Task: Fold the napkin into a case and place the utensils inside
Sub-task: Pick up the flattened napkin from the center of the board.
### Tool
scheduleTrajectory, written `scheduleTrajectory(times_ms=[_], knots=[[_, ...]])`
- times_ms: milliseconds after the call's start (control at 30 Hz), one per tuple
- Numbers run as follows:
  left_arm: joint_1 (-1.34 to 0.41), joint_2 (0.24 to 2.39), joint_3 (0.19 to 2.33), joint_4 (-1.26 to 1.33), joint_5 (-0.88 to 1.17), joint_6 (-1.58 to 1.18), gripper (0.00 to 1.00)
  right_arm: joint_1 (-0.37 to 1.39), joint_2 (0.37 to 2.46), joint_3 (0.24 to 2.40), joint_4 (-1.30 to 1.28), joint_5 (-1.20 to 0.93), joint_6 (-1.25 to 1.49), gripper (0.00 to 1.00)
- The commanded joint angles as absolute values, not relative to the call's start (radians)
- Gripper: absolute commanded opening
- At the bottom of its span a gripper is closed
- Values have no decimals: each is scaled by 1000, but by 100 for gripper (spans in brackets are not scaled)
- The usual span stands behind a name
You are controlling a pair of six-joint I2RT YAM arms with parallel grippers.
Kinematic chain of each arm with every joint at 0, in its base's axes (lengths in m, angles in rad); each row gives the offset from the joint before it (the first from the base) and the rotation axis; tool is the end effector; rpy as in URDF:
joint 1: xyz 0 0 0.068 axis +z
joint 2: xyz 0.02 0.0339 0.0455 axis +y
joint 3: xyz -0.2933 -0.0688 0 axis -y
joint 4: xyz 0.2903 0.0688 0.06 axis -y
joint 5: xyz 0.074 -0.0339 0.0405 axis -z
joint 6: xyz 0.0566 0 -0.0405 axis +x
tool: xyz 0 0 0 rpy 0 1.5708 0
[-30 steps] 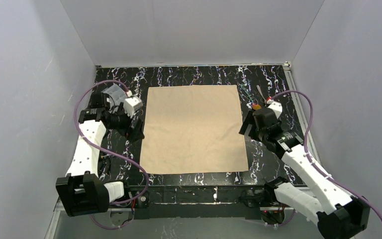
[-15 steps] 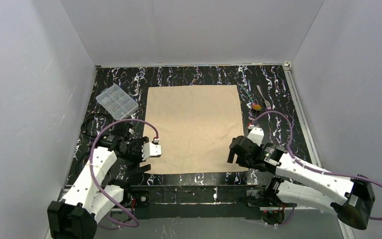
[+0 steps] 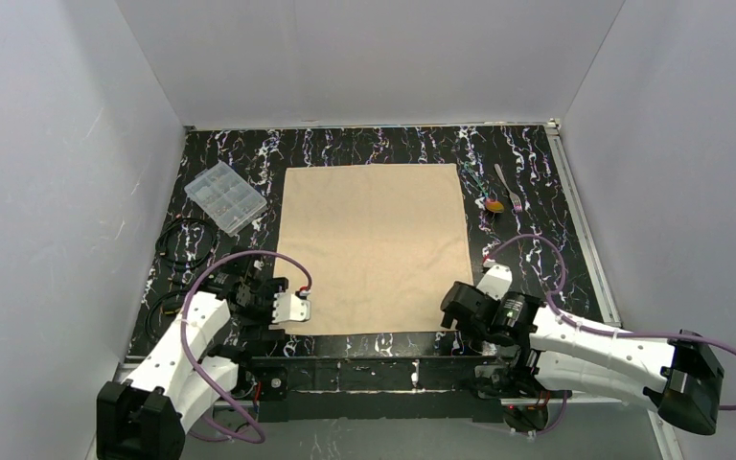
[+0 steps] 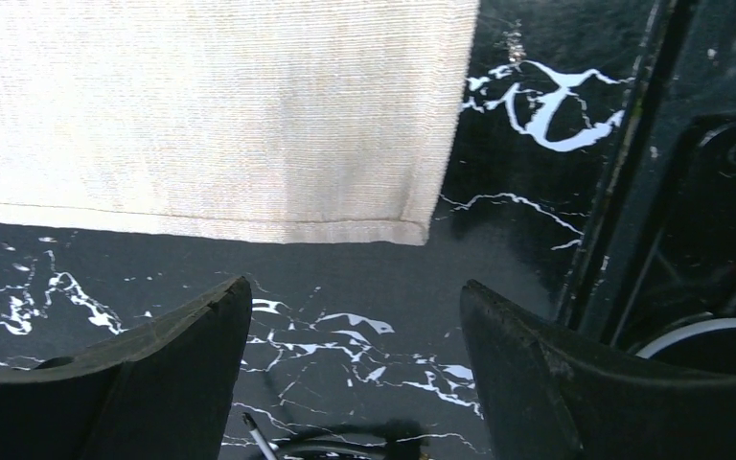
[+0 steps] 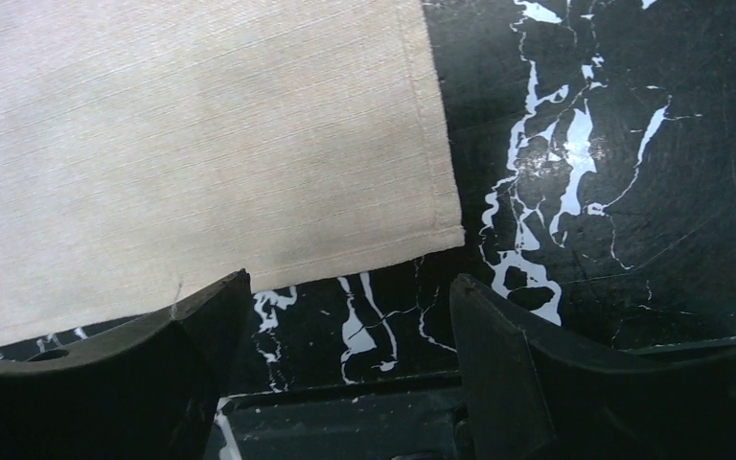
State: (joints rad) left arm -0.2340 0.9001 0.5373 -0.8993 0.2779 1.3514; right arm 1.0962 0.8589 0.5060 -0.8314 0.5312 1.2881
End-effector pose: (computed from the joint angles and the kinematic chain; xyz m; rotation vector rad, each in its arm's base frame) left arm 0.1612 -0.0544 0.1740 1.9884 1.8761 -0.0987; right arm 0.1022 0.1362 0.1778 0.3726 2.4796 0.2035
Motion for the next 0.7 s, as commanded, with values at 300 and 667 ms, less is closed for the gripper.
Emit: scheduleTrajectory(times_ms=[300, 667], knots=[[-247, 944, 521, -832, 273, 1376, 72, 1102, 901, 438, -798, 592, 1390, 83], [-258, 1015, 535, -797, 266, 1358, 59, 1092, 975, 454, -777, 625, 1376, 80]])
